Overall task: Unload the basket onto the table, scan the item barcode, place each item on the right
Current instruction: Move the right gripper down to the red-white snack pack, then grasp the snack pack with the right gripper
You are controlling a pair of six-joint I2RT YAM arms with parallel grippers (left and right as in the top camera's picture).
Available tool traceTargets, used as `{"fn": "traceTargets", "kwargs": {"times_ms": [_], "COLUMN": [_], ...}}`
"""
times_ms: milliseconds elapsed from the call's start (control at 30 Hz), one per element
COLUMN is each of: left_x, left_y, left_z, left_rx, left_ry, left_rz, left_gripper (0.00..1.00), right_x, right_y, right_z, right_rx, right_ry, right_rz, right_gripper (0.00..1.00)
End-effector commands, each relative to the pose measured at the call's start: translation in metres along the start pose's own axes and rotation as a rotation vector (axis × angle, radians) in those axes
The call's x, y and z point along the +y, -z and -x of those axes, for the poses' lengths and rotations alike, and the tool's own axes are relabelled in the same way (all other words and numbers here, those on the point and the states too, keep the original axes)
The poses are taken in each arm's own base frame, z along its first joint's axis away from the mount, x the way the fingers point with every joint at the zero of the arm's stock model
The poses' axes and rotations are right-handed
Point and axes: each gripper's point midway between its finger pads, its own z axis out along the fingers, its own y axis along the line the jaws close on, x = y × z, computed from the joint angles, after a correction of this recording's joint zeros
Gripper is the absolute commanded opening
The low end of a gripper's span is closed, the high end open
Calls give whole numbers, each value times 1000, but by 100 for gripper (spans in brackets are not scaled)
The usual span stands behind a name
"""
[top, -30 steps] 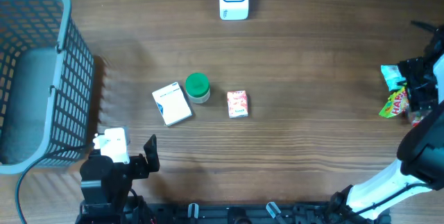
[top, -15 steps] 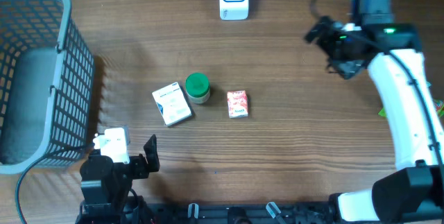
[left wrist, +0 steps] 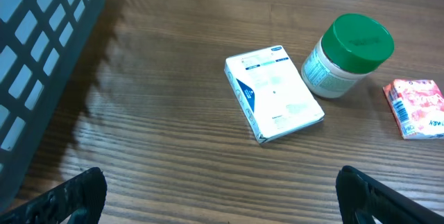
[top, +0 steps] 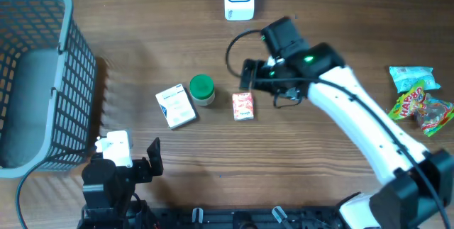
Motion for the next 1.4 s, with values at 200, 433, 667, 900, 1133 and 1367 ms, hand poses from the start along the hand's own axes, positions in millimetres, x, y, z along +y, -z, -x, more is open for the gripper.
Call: {"fn": "traceTargets", "kwargs": {"times_ms": [200, 433, 667, 900, 1133, 1367], "left_x": [-1, -1, -1, -1, -1, -1], "left_y": [-1, -1, -1, -1, -1, -1], "left_z": [-1, -1, -1, -1, -1, -1], "left_rx": [-1, -1, -1, -1, -1, -1], "left_ry": [-2, -2, -2, -2, -2, -2], "left_rz": [-8, -8, -8, -8, -8, -8], "left_gripper": [100, 100, 100, 100, 100, 100], "right_x": [-17, 11, 2, -23, -35, -31], "right_y": [-92, -97, -106, -128, -128, -130], "right_z": [-15, -15, -12, -11, -7, -11], "right_rx": [85, 104, 97, 135, 137, 160], "right_ry": [250, -104, -256, -356, -389, -390], "right_rz": [-97, 37, -3, -61, -69, -41], "right_gripper": [100, 96, 77, 76, 68, 68]}}
